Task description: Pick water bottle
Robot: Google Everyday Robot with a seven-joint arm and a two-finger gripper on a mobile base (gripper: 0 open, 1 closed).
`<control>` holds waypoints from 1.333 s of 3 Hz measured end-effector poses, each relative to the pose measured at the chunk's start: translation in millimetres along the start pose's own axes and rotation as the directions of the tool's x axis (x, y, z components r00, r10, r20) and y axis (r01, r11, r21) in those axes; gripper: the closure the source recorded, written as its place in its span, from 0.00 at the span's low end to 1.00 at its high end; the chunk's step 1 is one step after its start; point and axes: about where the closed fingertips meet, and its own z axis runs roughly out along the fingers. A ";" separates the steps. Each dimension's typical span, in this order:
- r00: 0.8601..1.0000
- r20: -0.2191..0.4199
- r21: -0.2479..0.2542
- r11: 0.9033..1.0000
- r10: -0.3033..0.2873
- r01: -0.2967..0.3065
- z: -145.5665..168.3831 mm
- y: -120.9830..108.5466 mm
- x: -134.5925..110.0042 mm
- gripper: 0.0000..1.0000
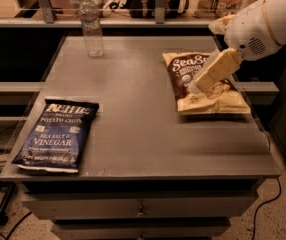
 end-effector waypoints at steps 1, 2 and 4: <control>0.995 0.090 0.030 0.999 -0.037 0.034 10.3 -28.2 -27.7 0.00; 0.984 0.165 0.040 0.998 -0.061 0.055 31.1 -58.2 -57.3 0.00; 0.979 0.184 -0.047 0.995 -0.083 0.093 117.6 -96.3 -110.7 0.00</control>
Offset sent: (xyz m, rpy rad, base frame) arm 0.1197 0.0679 0.0529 0.1991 -0.1749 0.0934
